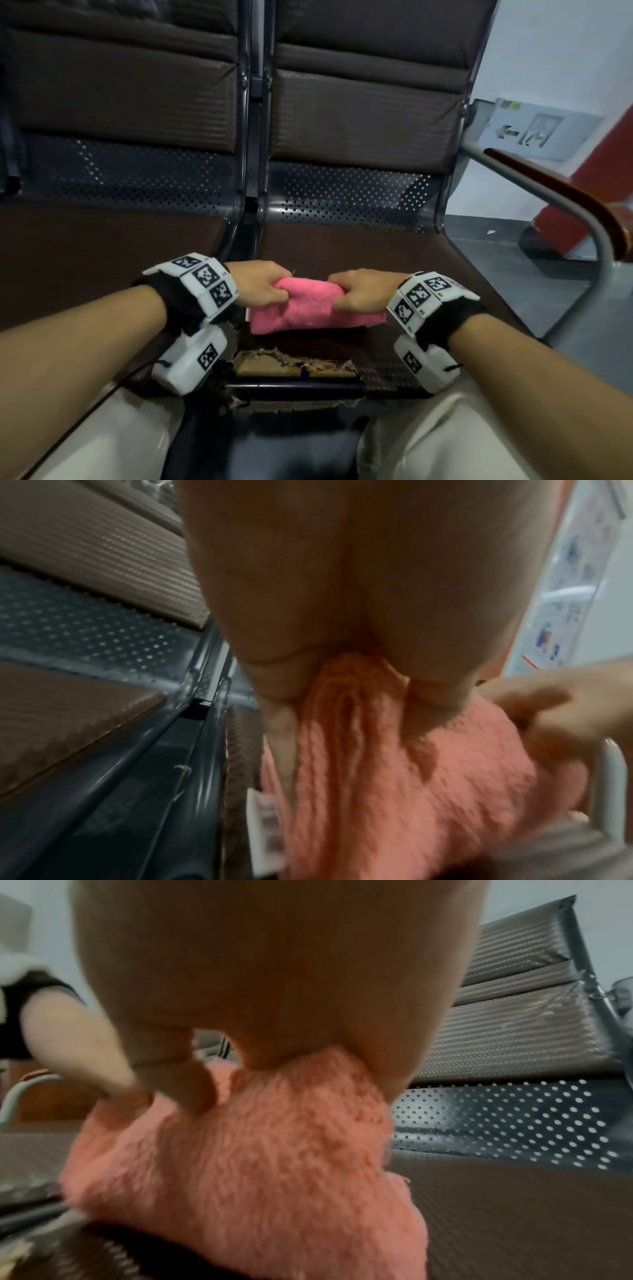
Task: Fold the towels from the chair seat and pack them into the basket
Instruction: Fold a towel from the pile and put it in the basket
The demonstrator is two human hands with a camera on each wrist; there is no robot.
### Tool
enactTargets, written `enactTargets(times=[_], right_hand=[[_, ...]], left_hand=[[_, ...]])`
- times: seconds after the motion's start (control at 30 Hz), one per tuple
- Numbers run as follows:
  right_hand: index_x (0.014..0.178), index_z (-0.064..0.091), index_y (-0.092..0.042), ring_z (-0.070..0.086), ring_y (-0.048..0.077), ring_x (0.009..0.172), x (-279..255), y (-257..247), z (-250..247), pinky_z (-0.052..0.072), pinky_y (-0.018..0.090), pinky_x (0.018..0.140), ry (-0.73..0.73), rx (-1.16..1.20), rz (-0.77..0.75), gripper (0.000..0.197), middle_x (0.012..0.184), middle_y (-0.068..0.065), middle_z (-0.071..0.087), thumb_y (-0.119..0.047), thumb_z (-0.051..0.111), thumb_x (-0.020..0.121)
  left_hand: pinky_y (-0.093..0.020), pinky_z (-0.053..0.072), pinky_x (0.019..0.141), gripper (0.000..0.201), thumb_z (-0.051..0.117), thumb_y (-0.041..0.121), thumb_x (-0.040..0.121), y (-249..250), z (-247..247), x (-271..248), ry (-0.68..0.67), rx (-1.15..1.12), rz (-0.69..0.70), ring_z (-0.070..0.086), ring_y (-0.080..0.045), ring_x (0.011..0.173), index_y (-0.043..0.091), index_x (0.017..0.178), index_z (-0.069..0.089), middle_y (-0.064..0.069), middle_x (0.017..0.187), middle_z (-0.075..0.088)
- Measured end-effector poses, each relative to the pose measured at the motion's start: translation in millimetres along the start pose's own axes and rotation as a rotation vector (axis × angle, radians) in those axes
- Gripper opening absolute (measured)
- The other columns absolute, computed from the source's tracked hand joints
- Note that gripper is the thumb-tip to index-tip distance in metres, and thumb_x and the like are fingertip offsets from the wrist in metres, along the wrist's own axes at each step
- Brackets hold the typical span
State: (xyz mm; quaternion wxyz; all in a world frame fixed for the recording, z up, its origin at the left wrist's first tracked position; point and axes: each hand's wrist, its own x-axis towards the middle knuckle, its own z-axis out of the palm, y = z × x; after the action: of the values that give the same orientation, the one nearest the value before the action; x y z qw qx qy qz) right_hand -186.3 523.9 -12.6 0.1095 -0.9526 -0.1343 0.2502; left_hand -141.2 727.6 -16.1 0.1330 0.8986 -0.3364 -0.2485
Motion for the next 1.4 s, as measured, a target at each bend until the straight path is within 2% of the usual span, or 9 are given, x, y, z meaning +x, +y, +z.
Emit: enactTargets(times=[0.27, 0.37, 0.57, 0.63, 0.77, 0.93, 1.07, 1.23, 1.4], right_hand=[[0.096, 0.059, -0.027, 0.059, 0.016, 0.089, 26, 30, -5, 0.049, 0.031, 0.077, 0.106, 0.226, 0.079, 0.027, 0.092, -0.004, 0.062, -0.026, 0.076, 0.075], [0.107, 0.062, -0.022, 0.06, 0.016, 0.09, 43, 41, -8, 0.049, 0.029, 0.078, 0.136, 0.197, 0.115, 0.032, 0.1, -0.001, 0.065, -0.037, 0.072, 0.08], [0.113, 0.058, -0.013, 0.059, 0.02, 0.094, 69, 53, -2, 0.042, 0.028, 0.073, 0.184, 0.11, 0.283, 0.06, 0.108, 0.005, 0.062, -0.059, 0.067, 0.076], [0.115, 0.058, -0.01, 0.06, 0.024, 0.094, 70, 58, 0, 0.043, 0.029, 0.072, 0.148, 0.088, 0.419, 0.075, 0.113, 0.009, 0.063, -0.071, 0.062, 0.072], [0.127, 0.054, -0.008, 0.055, 0.023, 0.09, 70, 69, 8, 0.043, 0.029, 0.063, -0.006, 0.245, 0.518, 0.084, 0.123, 0.013, 0.06, -0.075, 0.051, 0.077], [0.114, 0.06, -0.009, 0.064, 0.02, 0.082, 59, 52, 7, 0.054, 0.026, 0.063, 0.055, 0.595, 0.352, 0.046, 0.106, 0.01, 0.065, -0.043, 0.066, 0.084], [0.091, 0.064, -0.018, 0.065, 0.007, 0.076, 36, 19, -22, 0.05, 0.019, 0.065, 0.247, 0.617, 0.032, 0.024, 0.083, -0.004, 0.068, -0.033, 0.077, 0.076], [0.089, 0.05, -0.023, 0.059, 0.008, 0.08, -22, -16, -67, 0.049, 0.022, 0.073, 0.465, 0.6, -0.193, 0.038, 0.085, -0.004, 0.061, -0.011, 0.081, 0.071], [0.09, 0.056, -0.017, 0.053, 0.001, 0.068, -112, -21, -102, 0.044, 0.011, 0.062, 0.77, 0.562, -0.157, 0.038, 0.078, -0.006, 0.06, -0.012, 0.085, 0.066]], left_hand=[[-0.038, 0.059, 0.066, 0.03, 0.054, 0.016, 0.091, -25, -10, 21, -0.11, -0.394, -0.279, 0.067, -0.028, 0.087, 0.017, 0.12, 0.047, -0.007, 0.105, 0.058], [-0.022, 0.057, 0.062, 0.042, 0.049, 0.022, 0.095, -34, -10, 31, -0.116, -0.15, -0.283, 0.063, -0.017, 0.082, 0.018, 0.135, 0.038, -0.006, 0.115, 0.054], [-0.025, 0.04, 0.083, 0.033, 0.041, 0.025, 0.099, -38, -7, 47, -0.131, 0.221, -0.227, 0.056, -0.024, 0.108, 0.011, 0.127, 0.05, -0.01, 0.124, 0.054], [-0.031, 0.046, 0.082, 0.03, 0.04, 0.026, 0.099, -38, -4, 49, -0.129, 0.178, -0.23, 0.06, -0.023, 0.102, 0.013, 0.125, 0.049, -0.008, 0.115, 0.058], [-0.022, 0.048, 0.044, 0.021, 0.036, 0.026, 0.101, -30, 8, 44, -0.262, -0.066, -0.255, 0.06, -0.011, 0.049, 0.013, 0.117, 0.042, -0.004, 0.071, 0.058], [-0.023, 0.045, 0.07, 0.054, 0.044, 0.056, 0.091, -15, -1, 39, -0.25, 0.146, -0.191, 0.06, -0.015, 0.093, 0.014, 0.126, 0.048, -0.001, 0.108, 0.062], [-0.023, 0.046, 0.094, 0.092, 0.069, 0.059, 0.068, -1, -6, 28, -0.012, -0.215, -0.023, 0.054, -0.009, 0.112, 0.018, 0.139, 0.03, 0.001, 0.132, 0.051], [-0.02, 0.055, 0.075, 0.056, 0.085, 0.045, 0.045, 22, -22, 2, 0.138, -0.666, 0.083, 0.069, -0.005, 0.089, 0.033, 0.096, 0.066, 0.011, 0.093, 0.073], [-0.033, 0.057, 0.078, 0.041, 0.072, 0.036, 0.059, 67, -45, -31, 0.227, -0.45, 0.095, 0.069, -0.018, 0.086, 0.021, 0.096, 0.066, 0.001, 0.093, 0.072]])
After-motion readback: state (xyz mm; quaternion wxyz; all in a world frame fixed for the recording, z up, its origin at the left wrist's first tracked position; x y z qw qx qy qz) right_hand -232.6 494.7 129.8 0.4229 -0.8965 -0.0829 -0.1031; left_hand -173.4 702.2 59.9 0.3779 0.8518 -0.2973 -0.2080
